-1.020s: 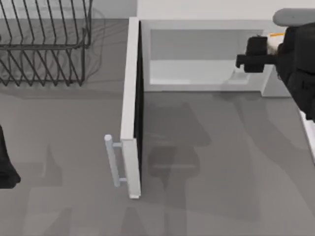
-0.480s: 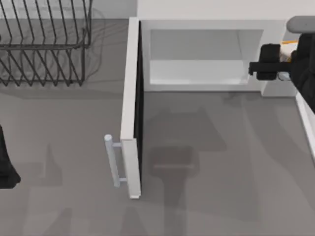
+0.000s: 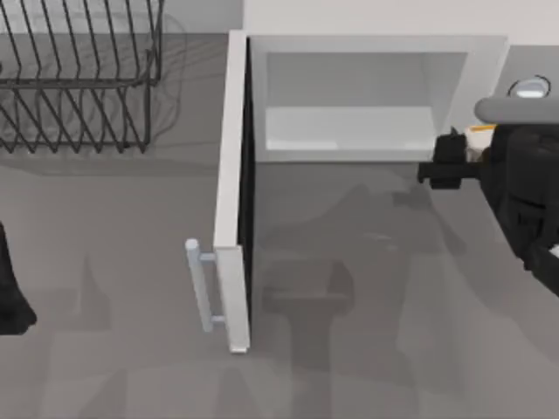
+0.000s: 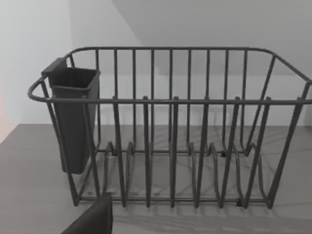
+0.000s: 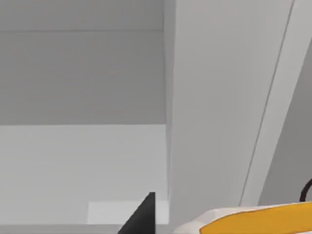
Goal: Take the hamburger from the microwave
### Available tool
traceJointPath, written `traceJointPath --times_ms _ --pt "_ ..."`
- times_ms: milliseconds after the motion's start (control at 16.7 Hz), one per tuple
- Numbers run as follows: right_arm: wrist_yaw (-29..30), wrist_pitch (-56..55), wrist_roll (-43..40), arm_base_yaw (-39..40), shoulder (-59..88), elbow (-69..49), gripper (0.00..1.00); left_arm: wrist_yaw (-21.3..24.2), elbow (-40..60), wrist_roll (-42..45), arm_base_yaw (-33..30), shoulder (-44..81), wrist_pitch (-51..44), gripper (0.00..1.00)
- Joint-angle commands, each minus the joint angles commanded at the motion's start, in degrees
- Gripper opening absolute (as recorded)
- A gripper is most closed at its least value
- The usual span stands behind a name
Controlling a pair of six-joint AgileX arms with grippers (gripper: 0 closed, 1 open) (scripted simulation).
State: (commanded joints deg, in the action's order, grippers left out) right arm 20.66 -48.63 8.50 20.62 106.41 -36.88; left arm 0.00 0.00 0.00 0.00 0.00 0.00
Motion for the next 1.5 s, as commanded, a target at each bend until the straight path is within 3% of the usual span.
traceJointPath --times_ms 300,600,1380,1500 --pt "-0.1 -13.4 -0.1 -0.3 9.7 4.1 0.00 0.0 0.0 0.0 0.0 0.0 0.0 1.00" --pt "-0.1 -14.5 -0.1 -0.3 10.7 4.5 0.00 0.0 0.0 0.0 0.0 0.0 0.0 1.00" --pt "-0.1 -14.5 -0.1 -0.3 10.7 4.5 0.98 0.0 0.0 0.0 0.0 0.0 0.0 1.00" --pt "-0.1 -14.5 -0.1 -0.3 10.7 4.5 1.00 0.0 0.0 0.0 0.0 0.0 0.0 1.00"
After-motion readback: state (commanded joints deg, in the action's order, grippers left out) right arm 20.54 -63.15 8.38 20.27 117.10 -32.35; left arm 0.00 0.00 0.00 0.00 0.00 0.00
